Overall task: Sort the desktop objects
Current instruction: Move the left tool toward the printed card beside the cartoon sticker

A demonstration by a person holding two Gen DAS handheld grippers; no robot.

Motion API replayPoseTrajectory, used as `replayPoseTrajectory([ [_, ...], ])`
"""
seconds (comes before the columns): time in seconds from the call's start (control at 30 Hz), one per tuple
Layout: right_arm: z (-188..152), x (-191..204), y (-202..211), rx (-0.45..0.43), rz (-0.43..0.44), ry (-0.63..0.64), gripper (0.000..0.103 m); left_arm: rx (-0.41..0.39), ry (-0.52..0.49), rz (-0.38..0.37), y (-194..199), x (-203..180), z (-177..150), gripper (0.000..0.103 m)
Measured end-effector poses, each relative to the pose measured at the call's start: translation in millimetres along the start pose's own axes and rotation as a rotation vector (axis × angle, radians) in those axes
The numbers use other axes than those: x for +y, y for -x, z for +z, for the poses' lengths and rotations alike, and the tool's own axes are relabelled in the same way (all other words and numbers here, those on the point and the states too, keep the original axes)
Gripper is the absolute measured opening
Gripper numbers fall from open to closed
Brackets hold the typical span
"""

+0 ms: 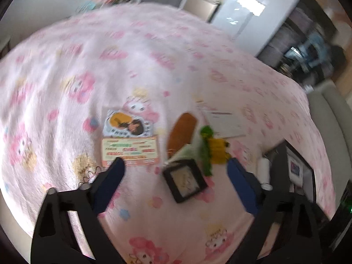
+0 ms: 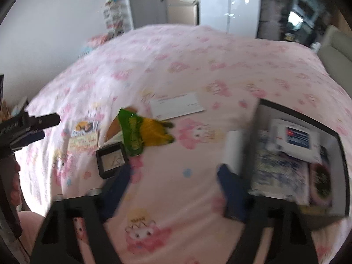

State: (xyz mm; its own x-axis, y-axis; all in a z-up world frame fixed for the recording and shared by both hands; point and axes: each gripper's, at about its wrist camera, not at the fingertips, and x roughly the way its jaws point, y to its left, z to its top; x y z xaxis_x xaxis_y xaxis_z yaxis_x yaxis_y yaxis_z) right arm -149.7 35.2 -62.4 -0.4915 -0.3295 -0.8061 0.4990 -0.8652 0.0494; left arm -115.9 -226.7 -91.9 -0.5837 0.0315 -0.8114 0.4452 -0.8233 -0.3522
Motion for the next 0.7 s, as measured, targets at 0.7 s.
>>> replayPoseTrajectory([
  [0.7,49.0,160.5,-162.3,0.24,0.324,0.195,0.049,0.177,0.433,0.153,-85.6,128.4,2.4,0.056],
])
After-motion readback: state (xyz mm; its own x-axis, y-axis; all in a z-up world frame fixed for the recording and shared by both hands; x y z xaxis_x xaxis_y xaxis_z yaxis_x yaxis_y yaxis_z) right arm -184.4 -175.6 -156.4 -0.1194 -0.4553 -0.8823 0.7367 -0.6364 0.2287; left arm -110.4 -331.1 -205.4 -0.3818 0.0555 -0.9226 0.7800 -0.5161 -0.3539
